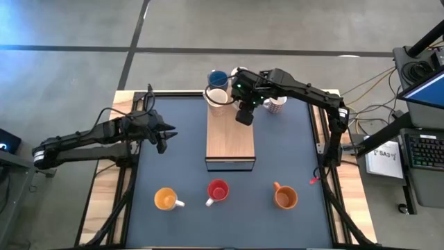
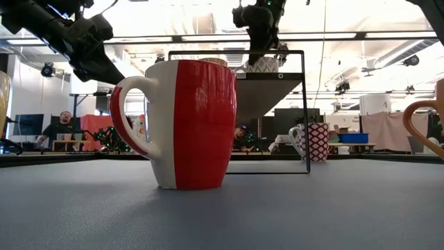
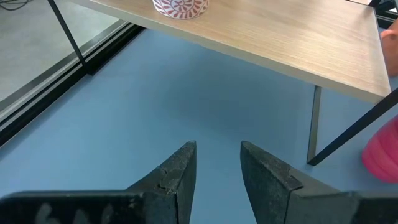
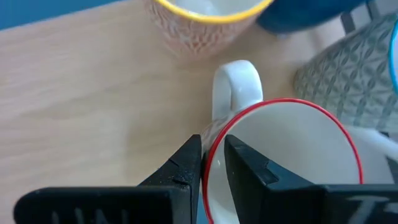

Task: Place coffee mugs
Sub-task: Put the gray patterned mug on the shelf

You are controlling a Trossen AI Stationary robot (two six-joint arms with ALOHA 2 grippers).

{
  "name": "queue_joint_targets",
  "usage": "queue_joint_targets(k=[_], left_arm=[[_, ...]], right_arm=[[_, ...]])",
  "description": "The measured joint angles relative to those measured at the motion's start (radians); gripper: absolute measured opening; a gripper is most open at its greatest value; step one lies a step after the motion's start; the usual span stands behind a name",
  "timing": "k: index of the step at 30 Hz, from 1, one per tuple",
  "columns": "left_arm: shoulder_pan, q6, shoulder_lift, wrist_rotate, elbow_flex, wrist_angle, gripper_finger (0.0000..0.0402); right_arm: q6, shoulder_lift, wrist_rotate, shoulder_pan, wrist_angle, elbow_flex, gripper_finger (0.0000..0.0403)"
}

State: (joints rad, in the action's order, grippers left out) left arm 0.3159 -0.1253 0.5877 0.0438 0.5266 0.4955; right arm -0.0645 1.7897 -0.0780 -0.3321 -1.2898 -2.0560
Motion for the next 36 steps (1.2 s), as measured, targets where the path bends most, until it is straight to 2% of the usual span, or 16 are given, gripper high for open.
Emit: queue_joint_targets(k=[12, 24, 36], left_arm=[[0.0, 0.0, 0.0, 0.0, -0.007, 0.0, 0.0107], [0.0, -0.026, 0.0, 0.0, -0.049, -0.02, 0.0107], [0.0, -0.023, 0.0, 0.0, -0.036, -0.028, 0.0107]], right_arm=[[-0.063, -0.001, -0.002, -0.002, 0.109, 0.0, 0.0059], [-0.045, -0.028, -0.002, -0.002, 0.112, 0.0, 0.0057], [0.095, -0.057, 0.008, 0.027, -0.123, 0.001, 0.0057]])
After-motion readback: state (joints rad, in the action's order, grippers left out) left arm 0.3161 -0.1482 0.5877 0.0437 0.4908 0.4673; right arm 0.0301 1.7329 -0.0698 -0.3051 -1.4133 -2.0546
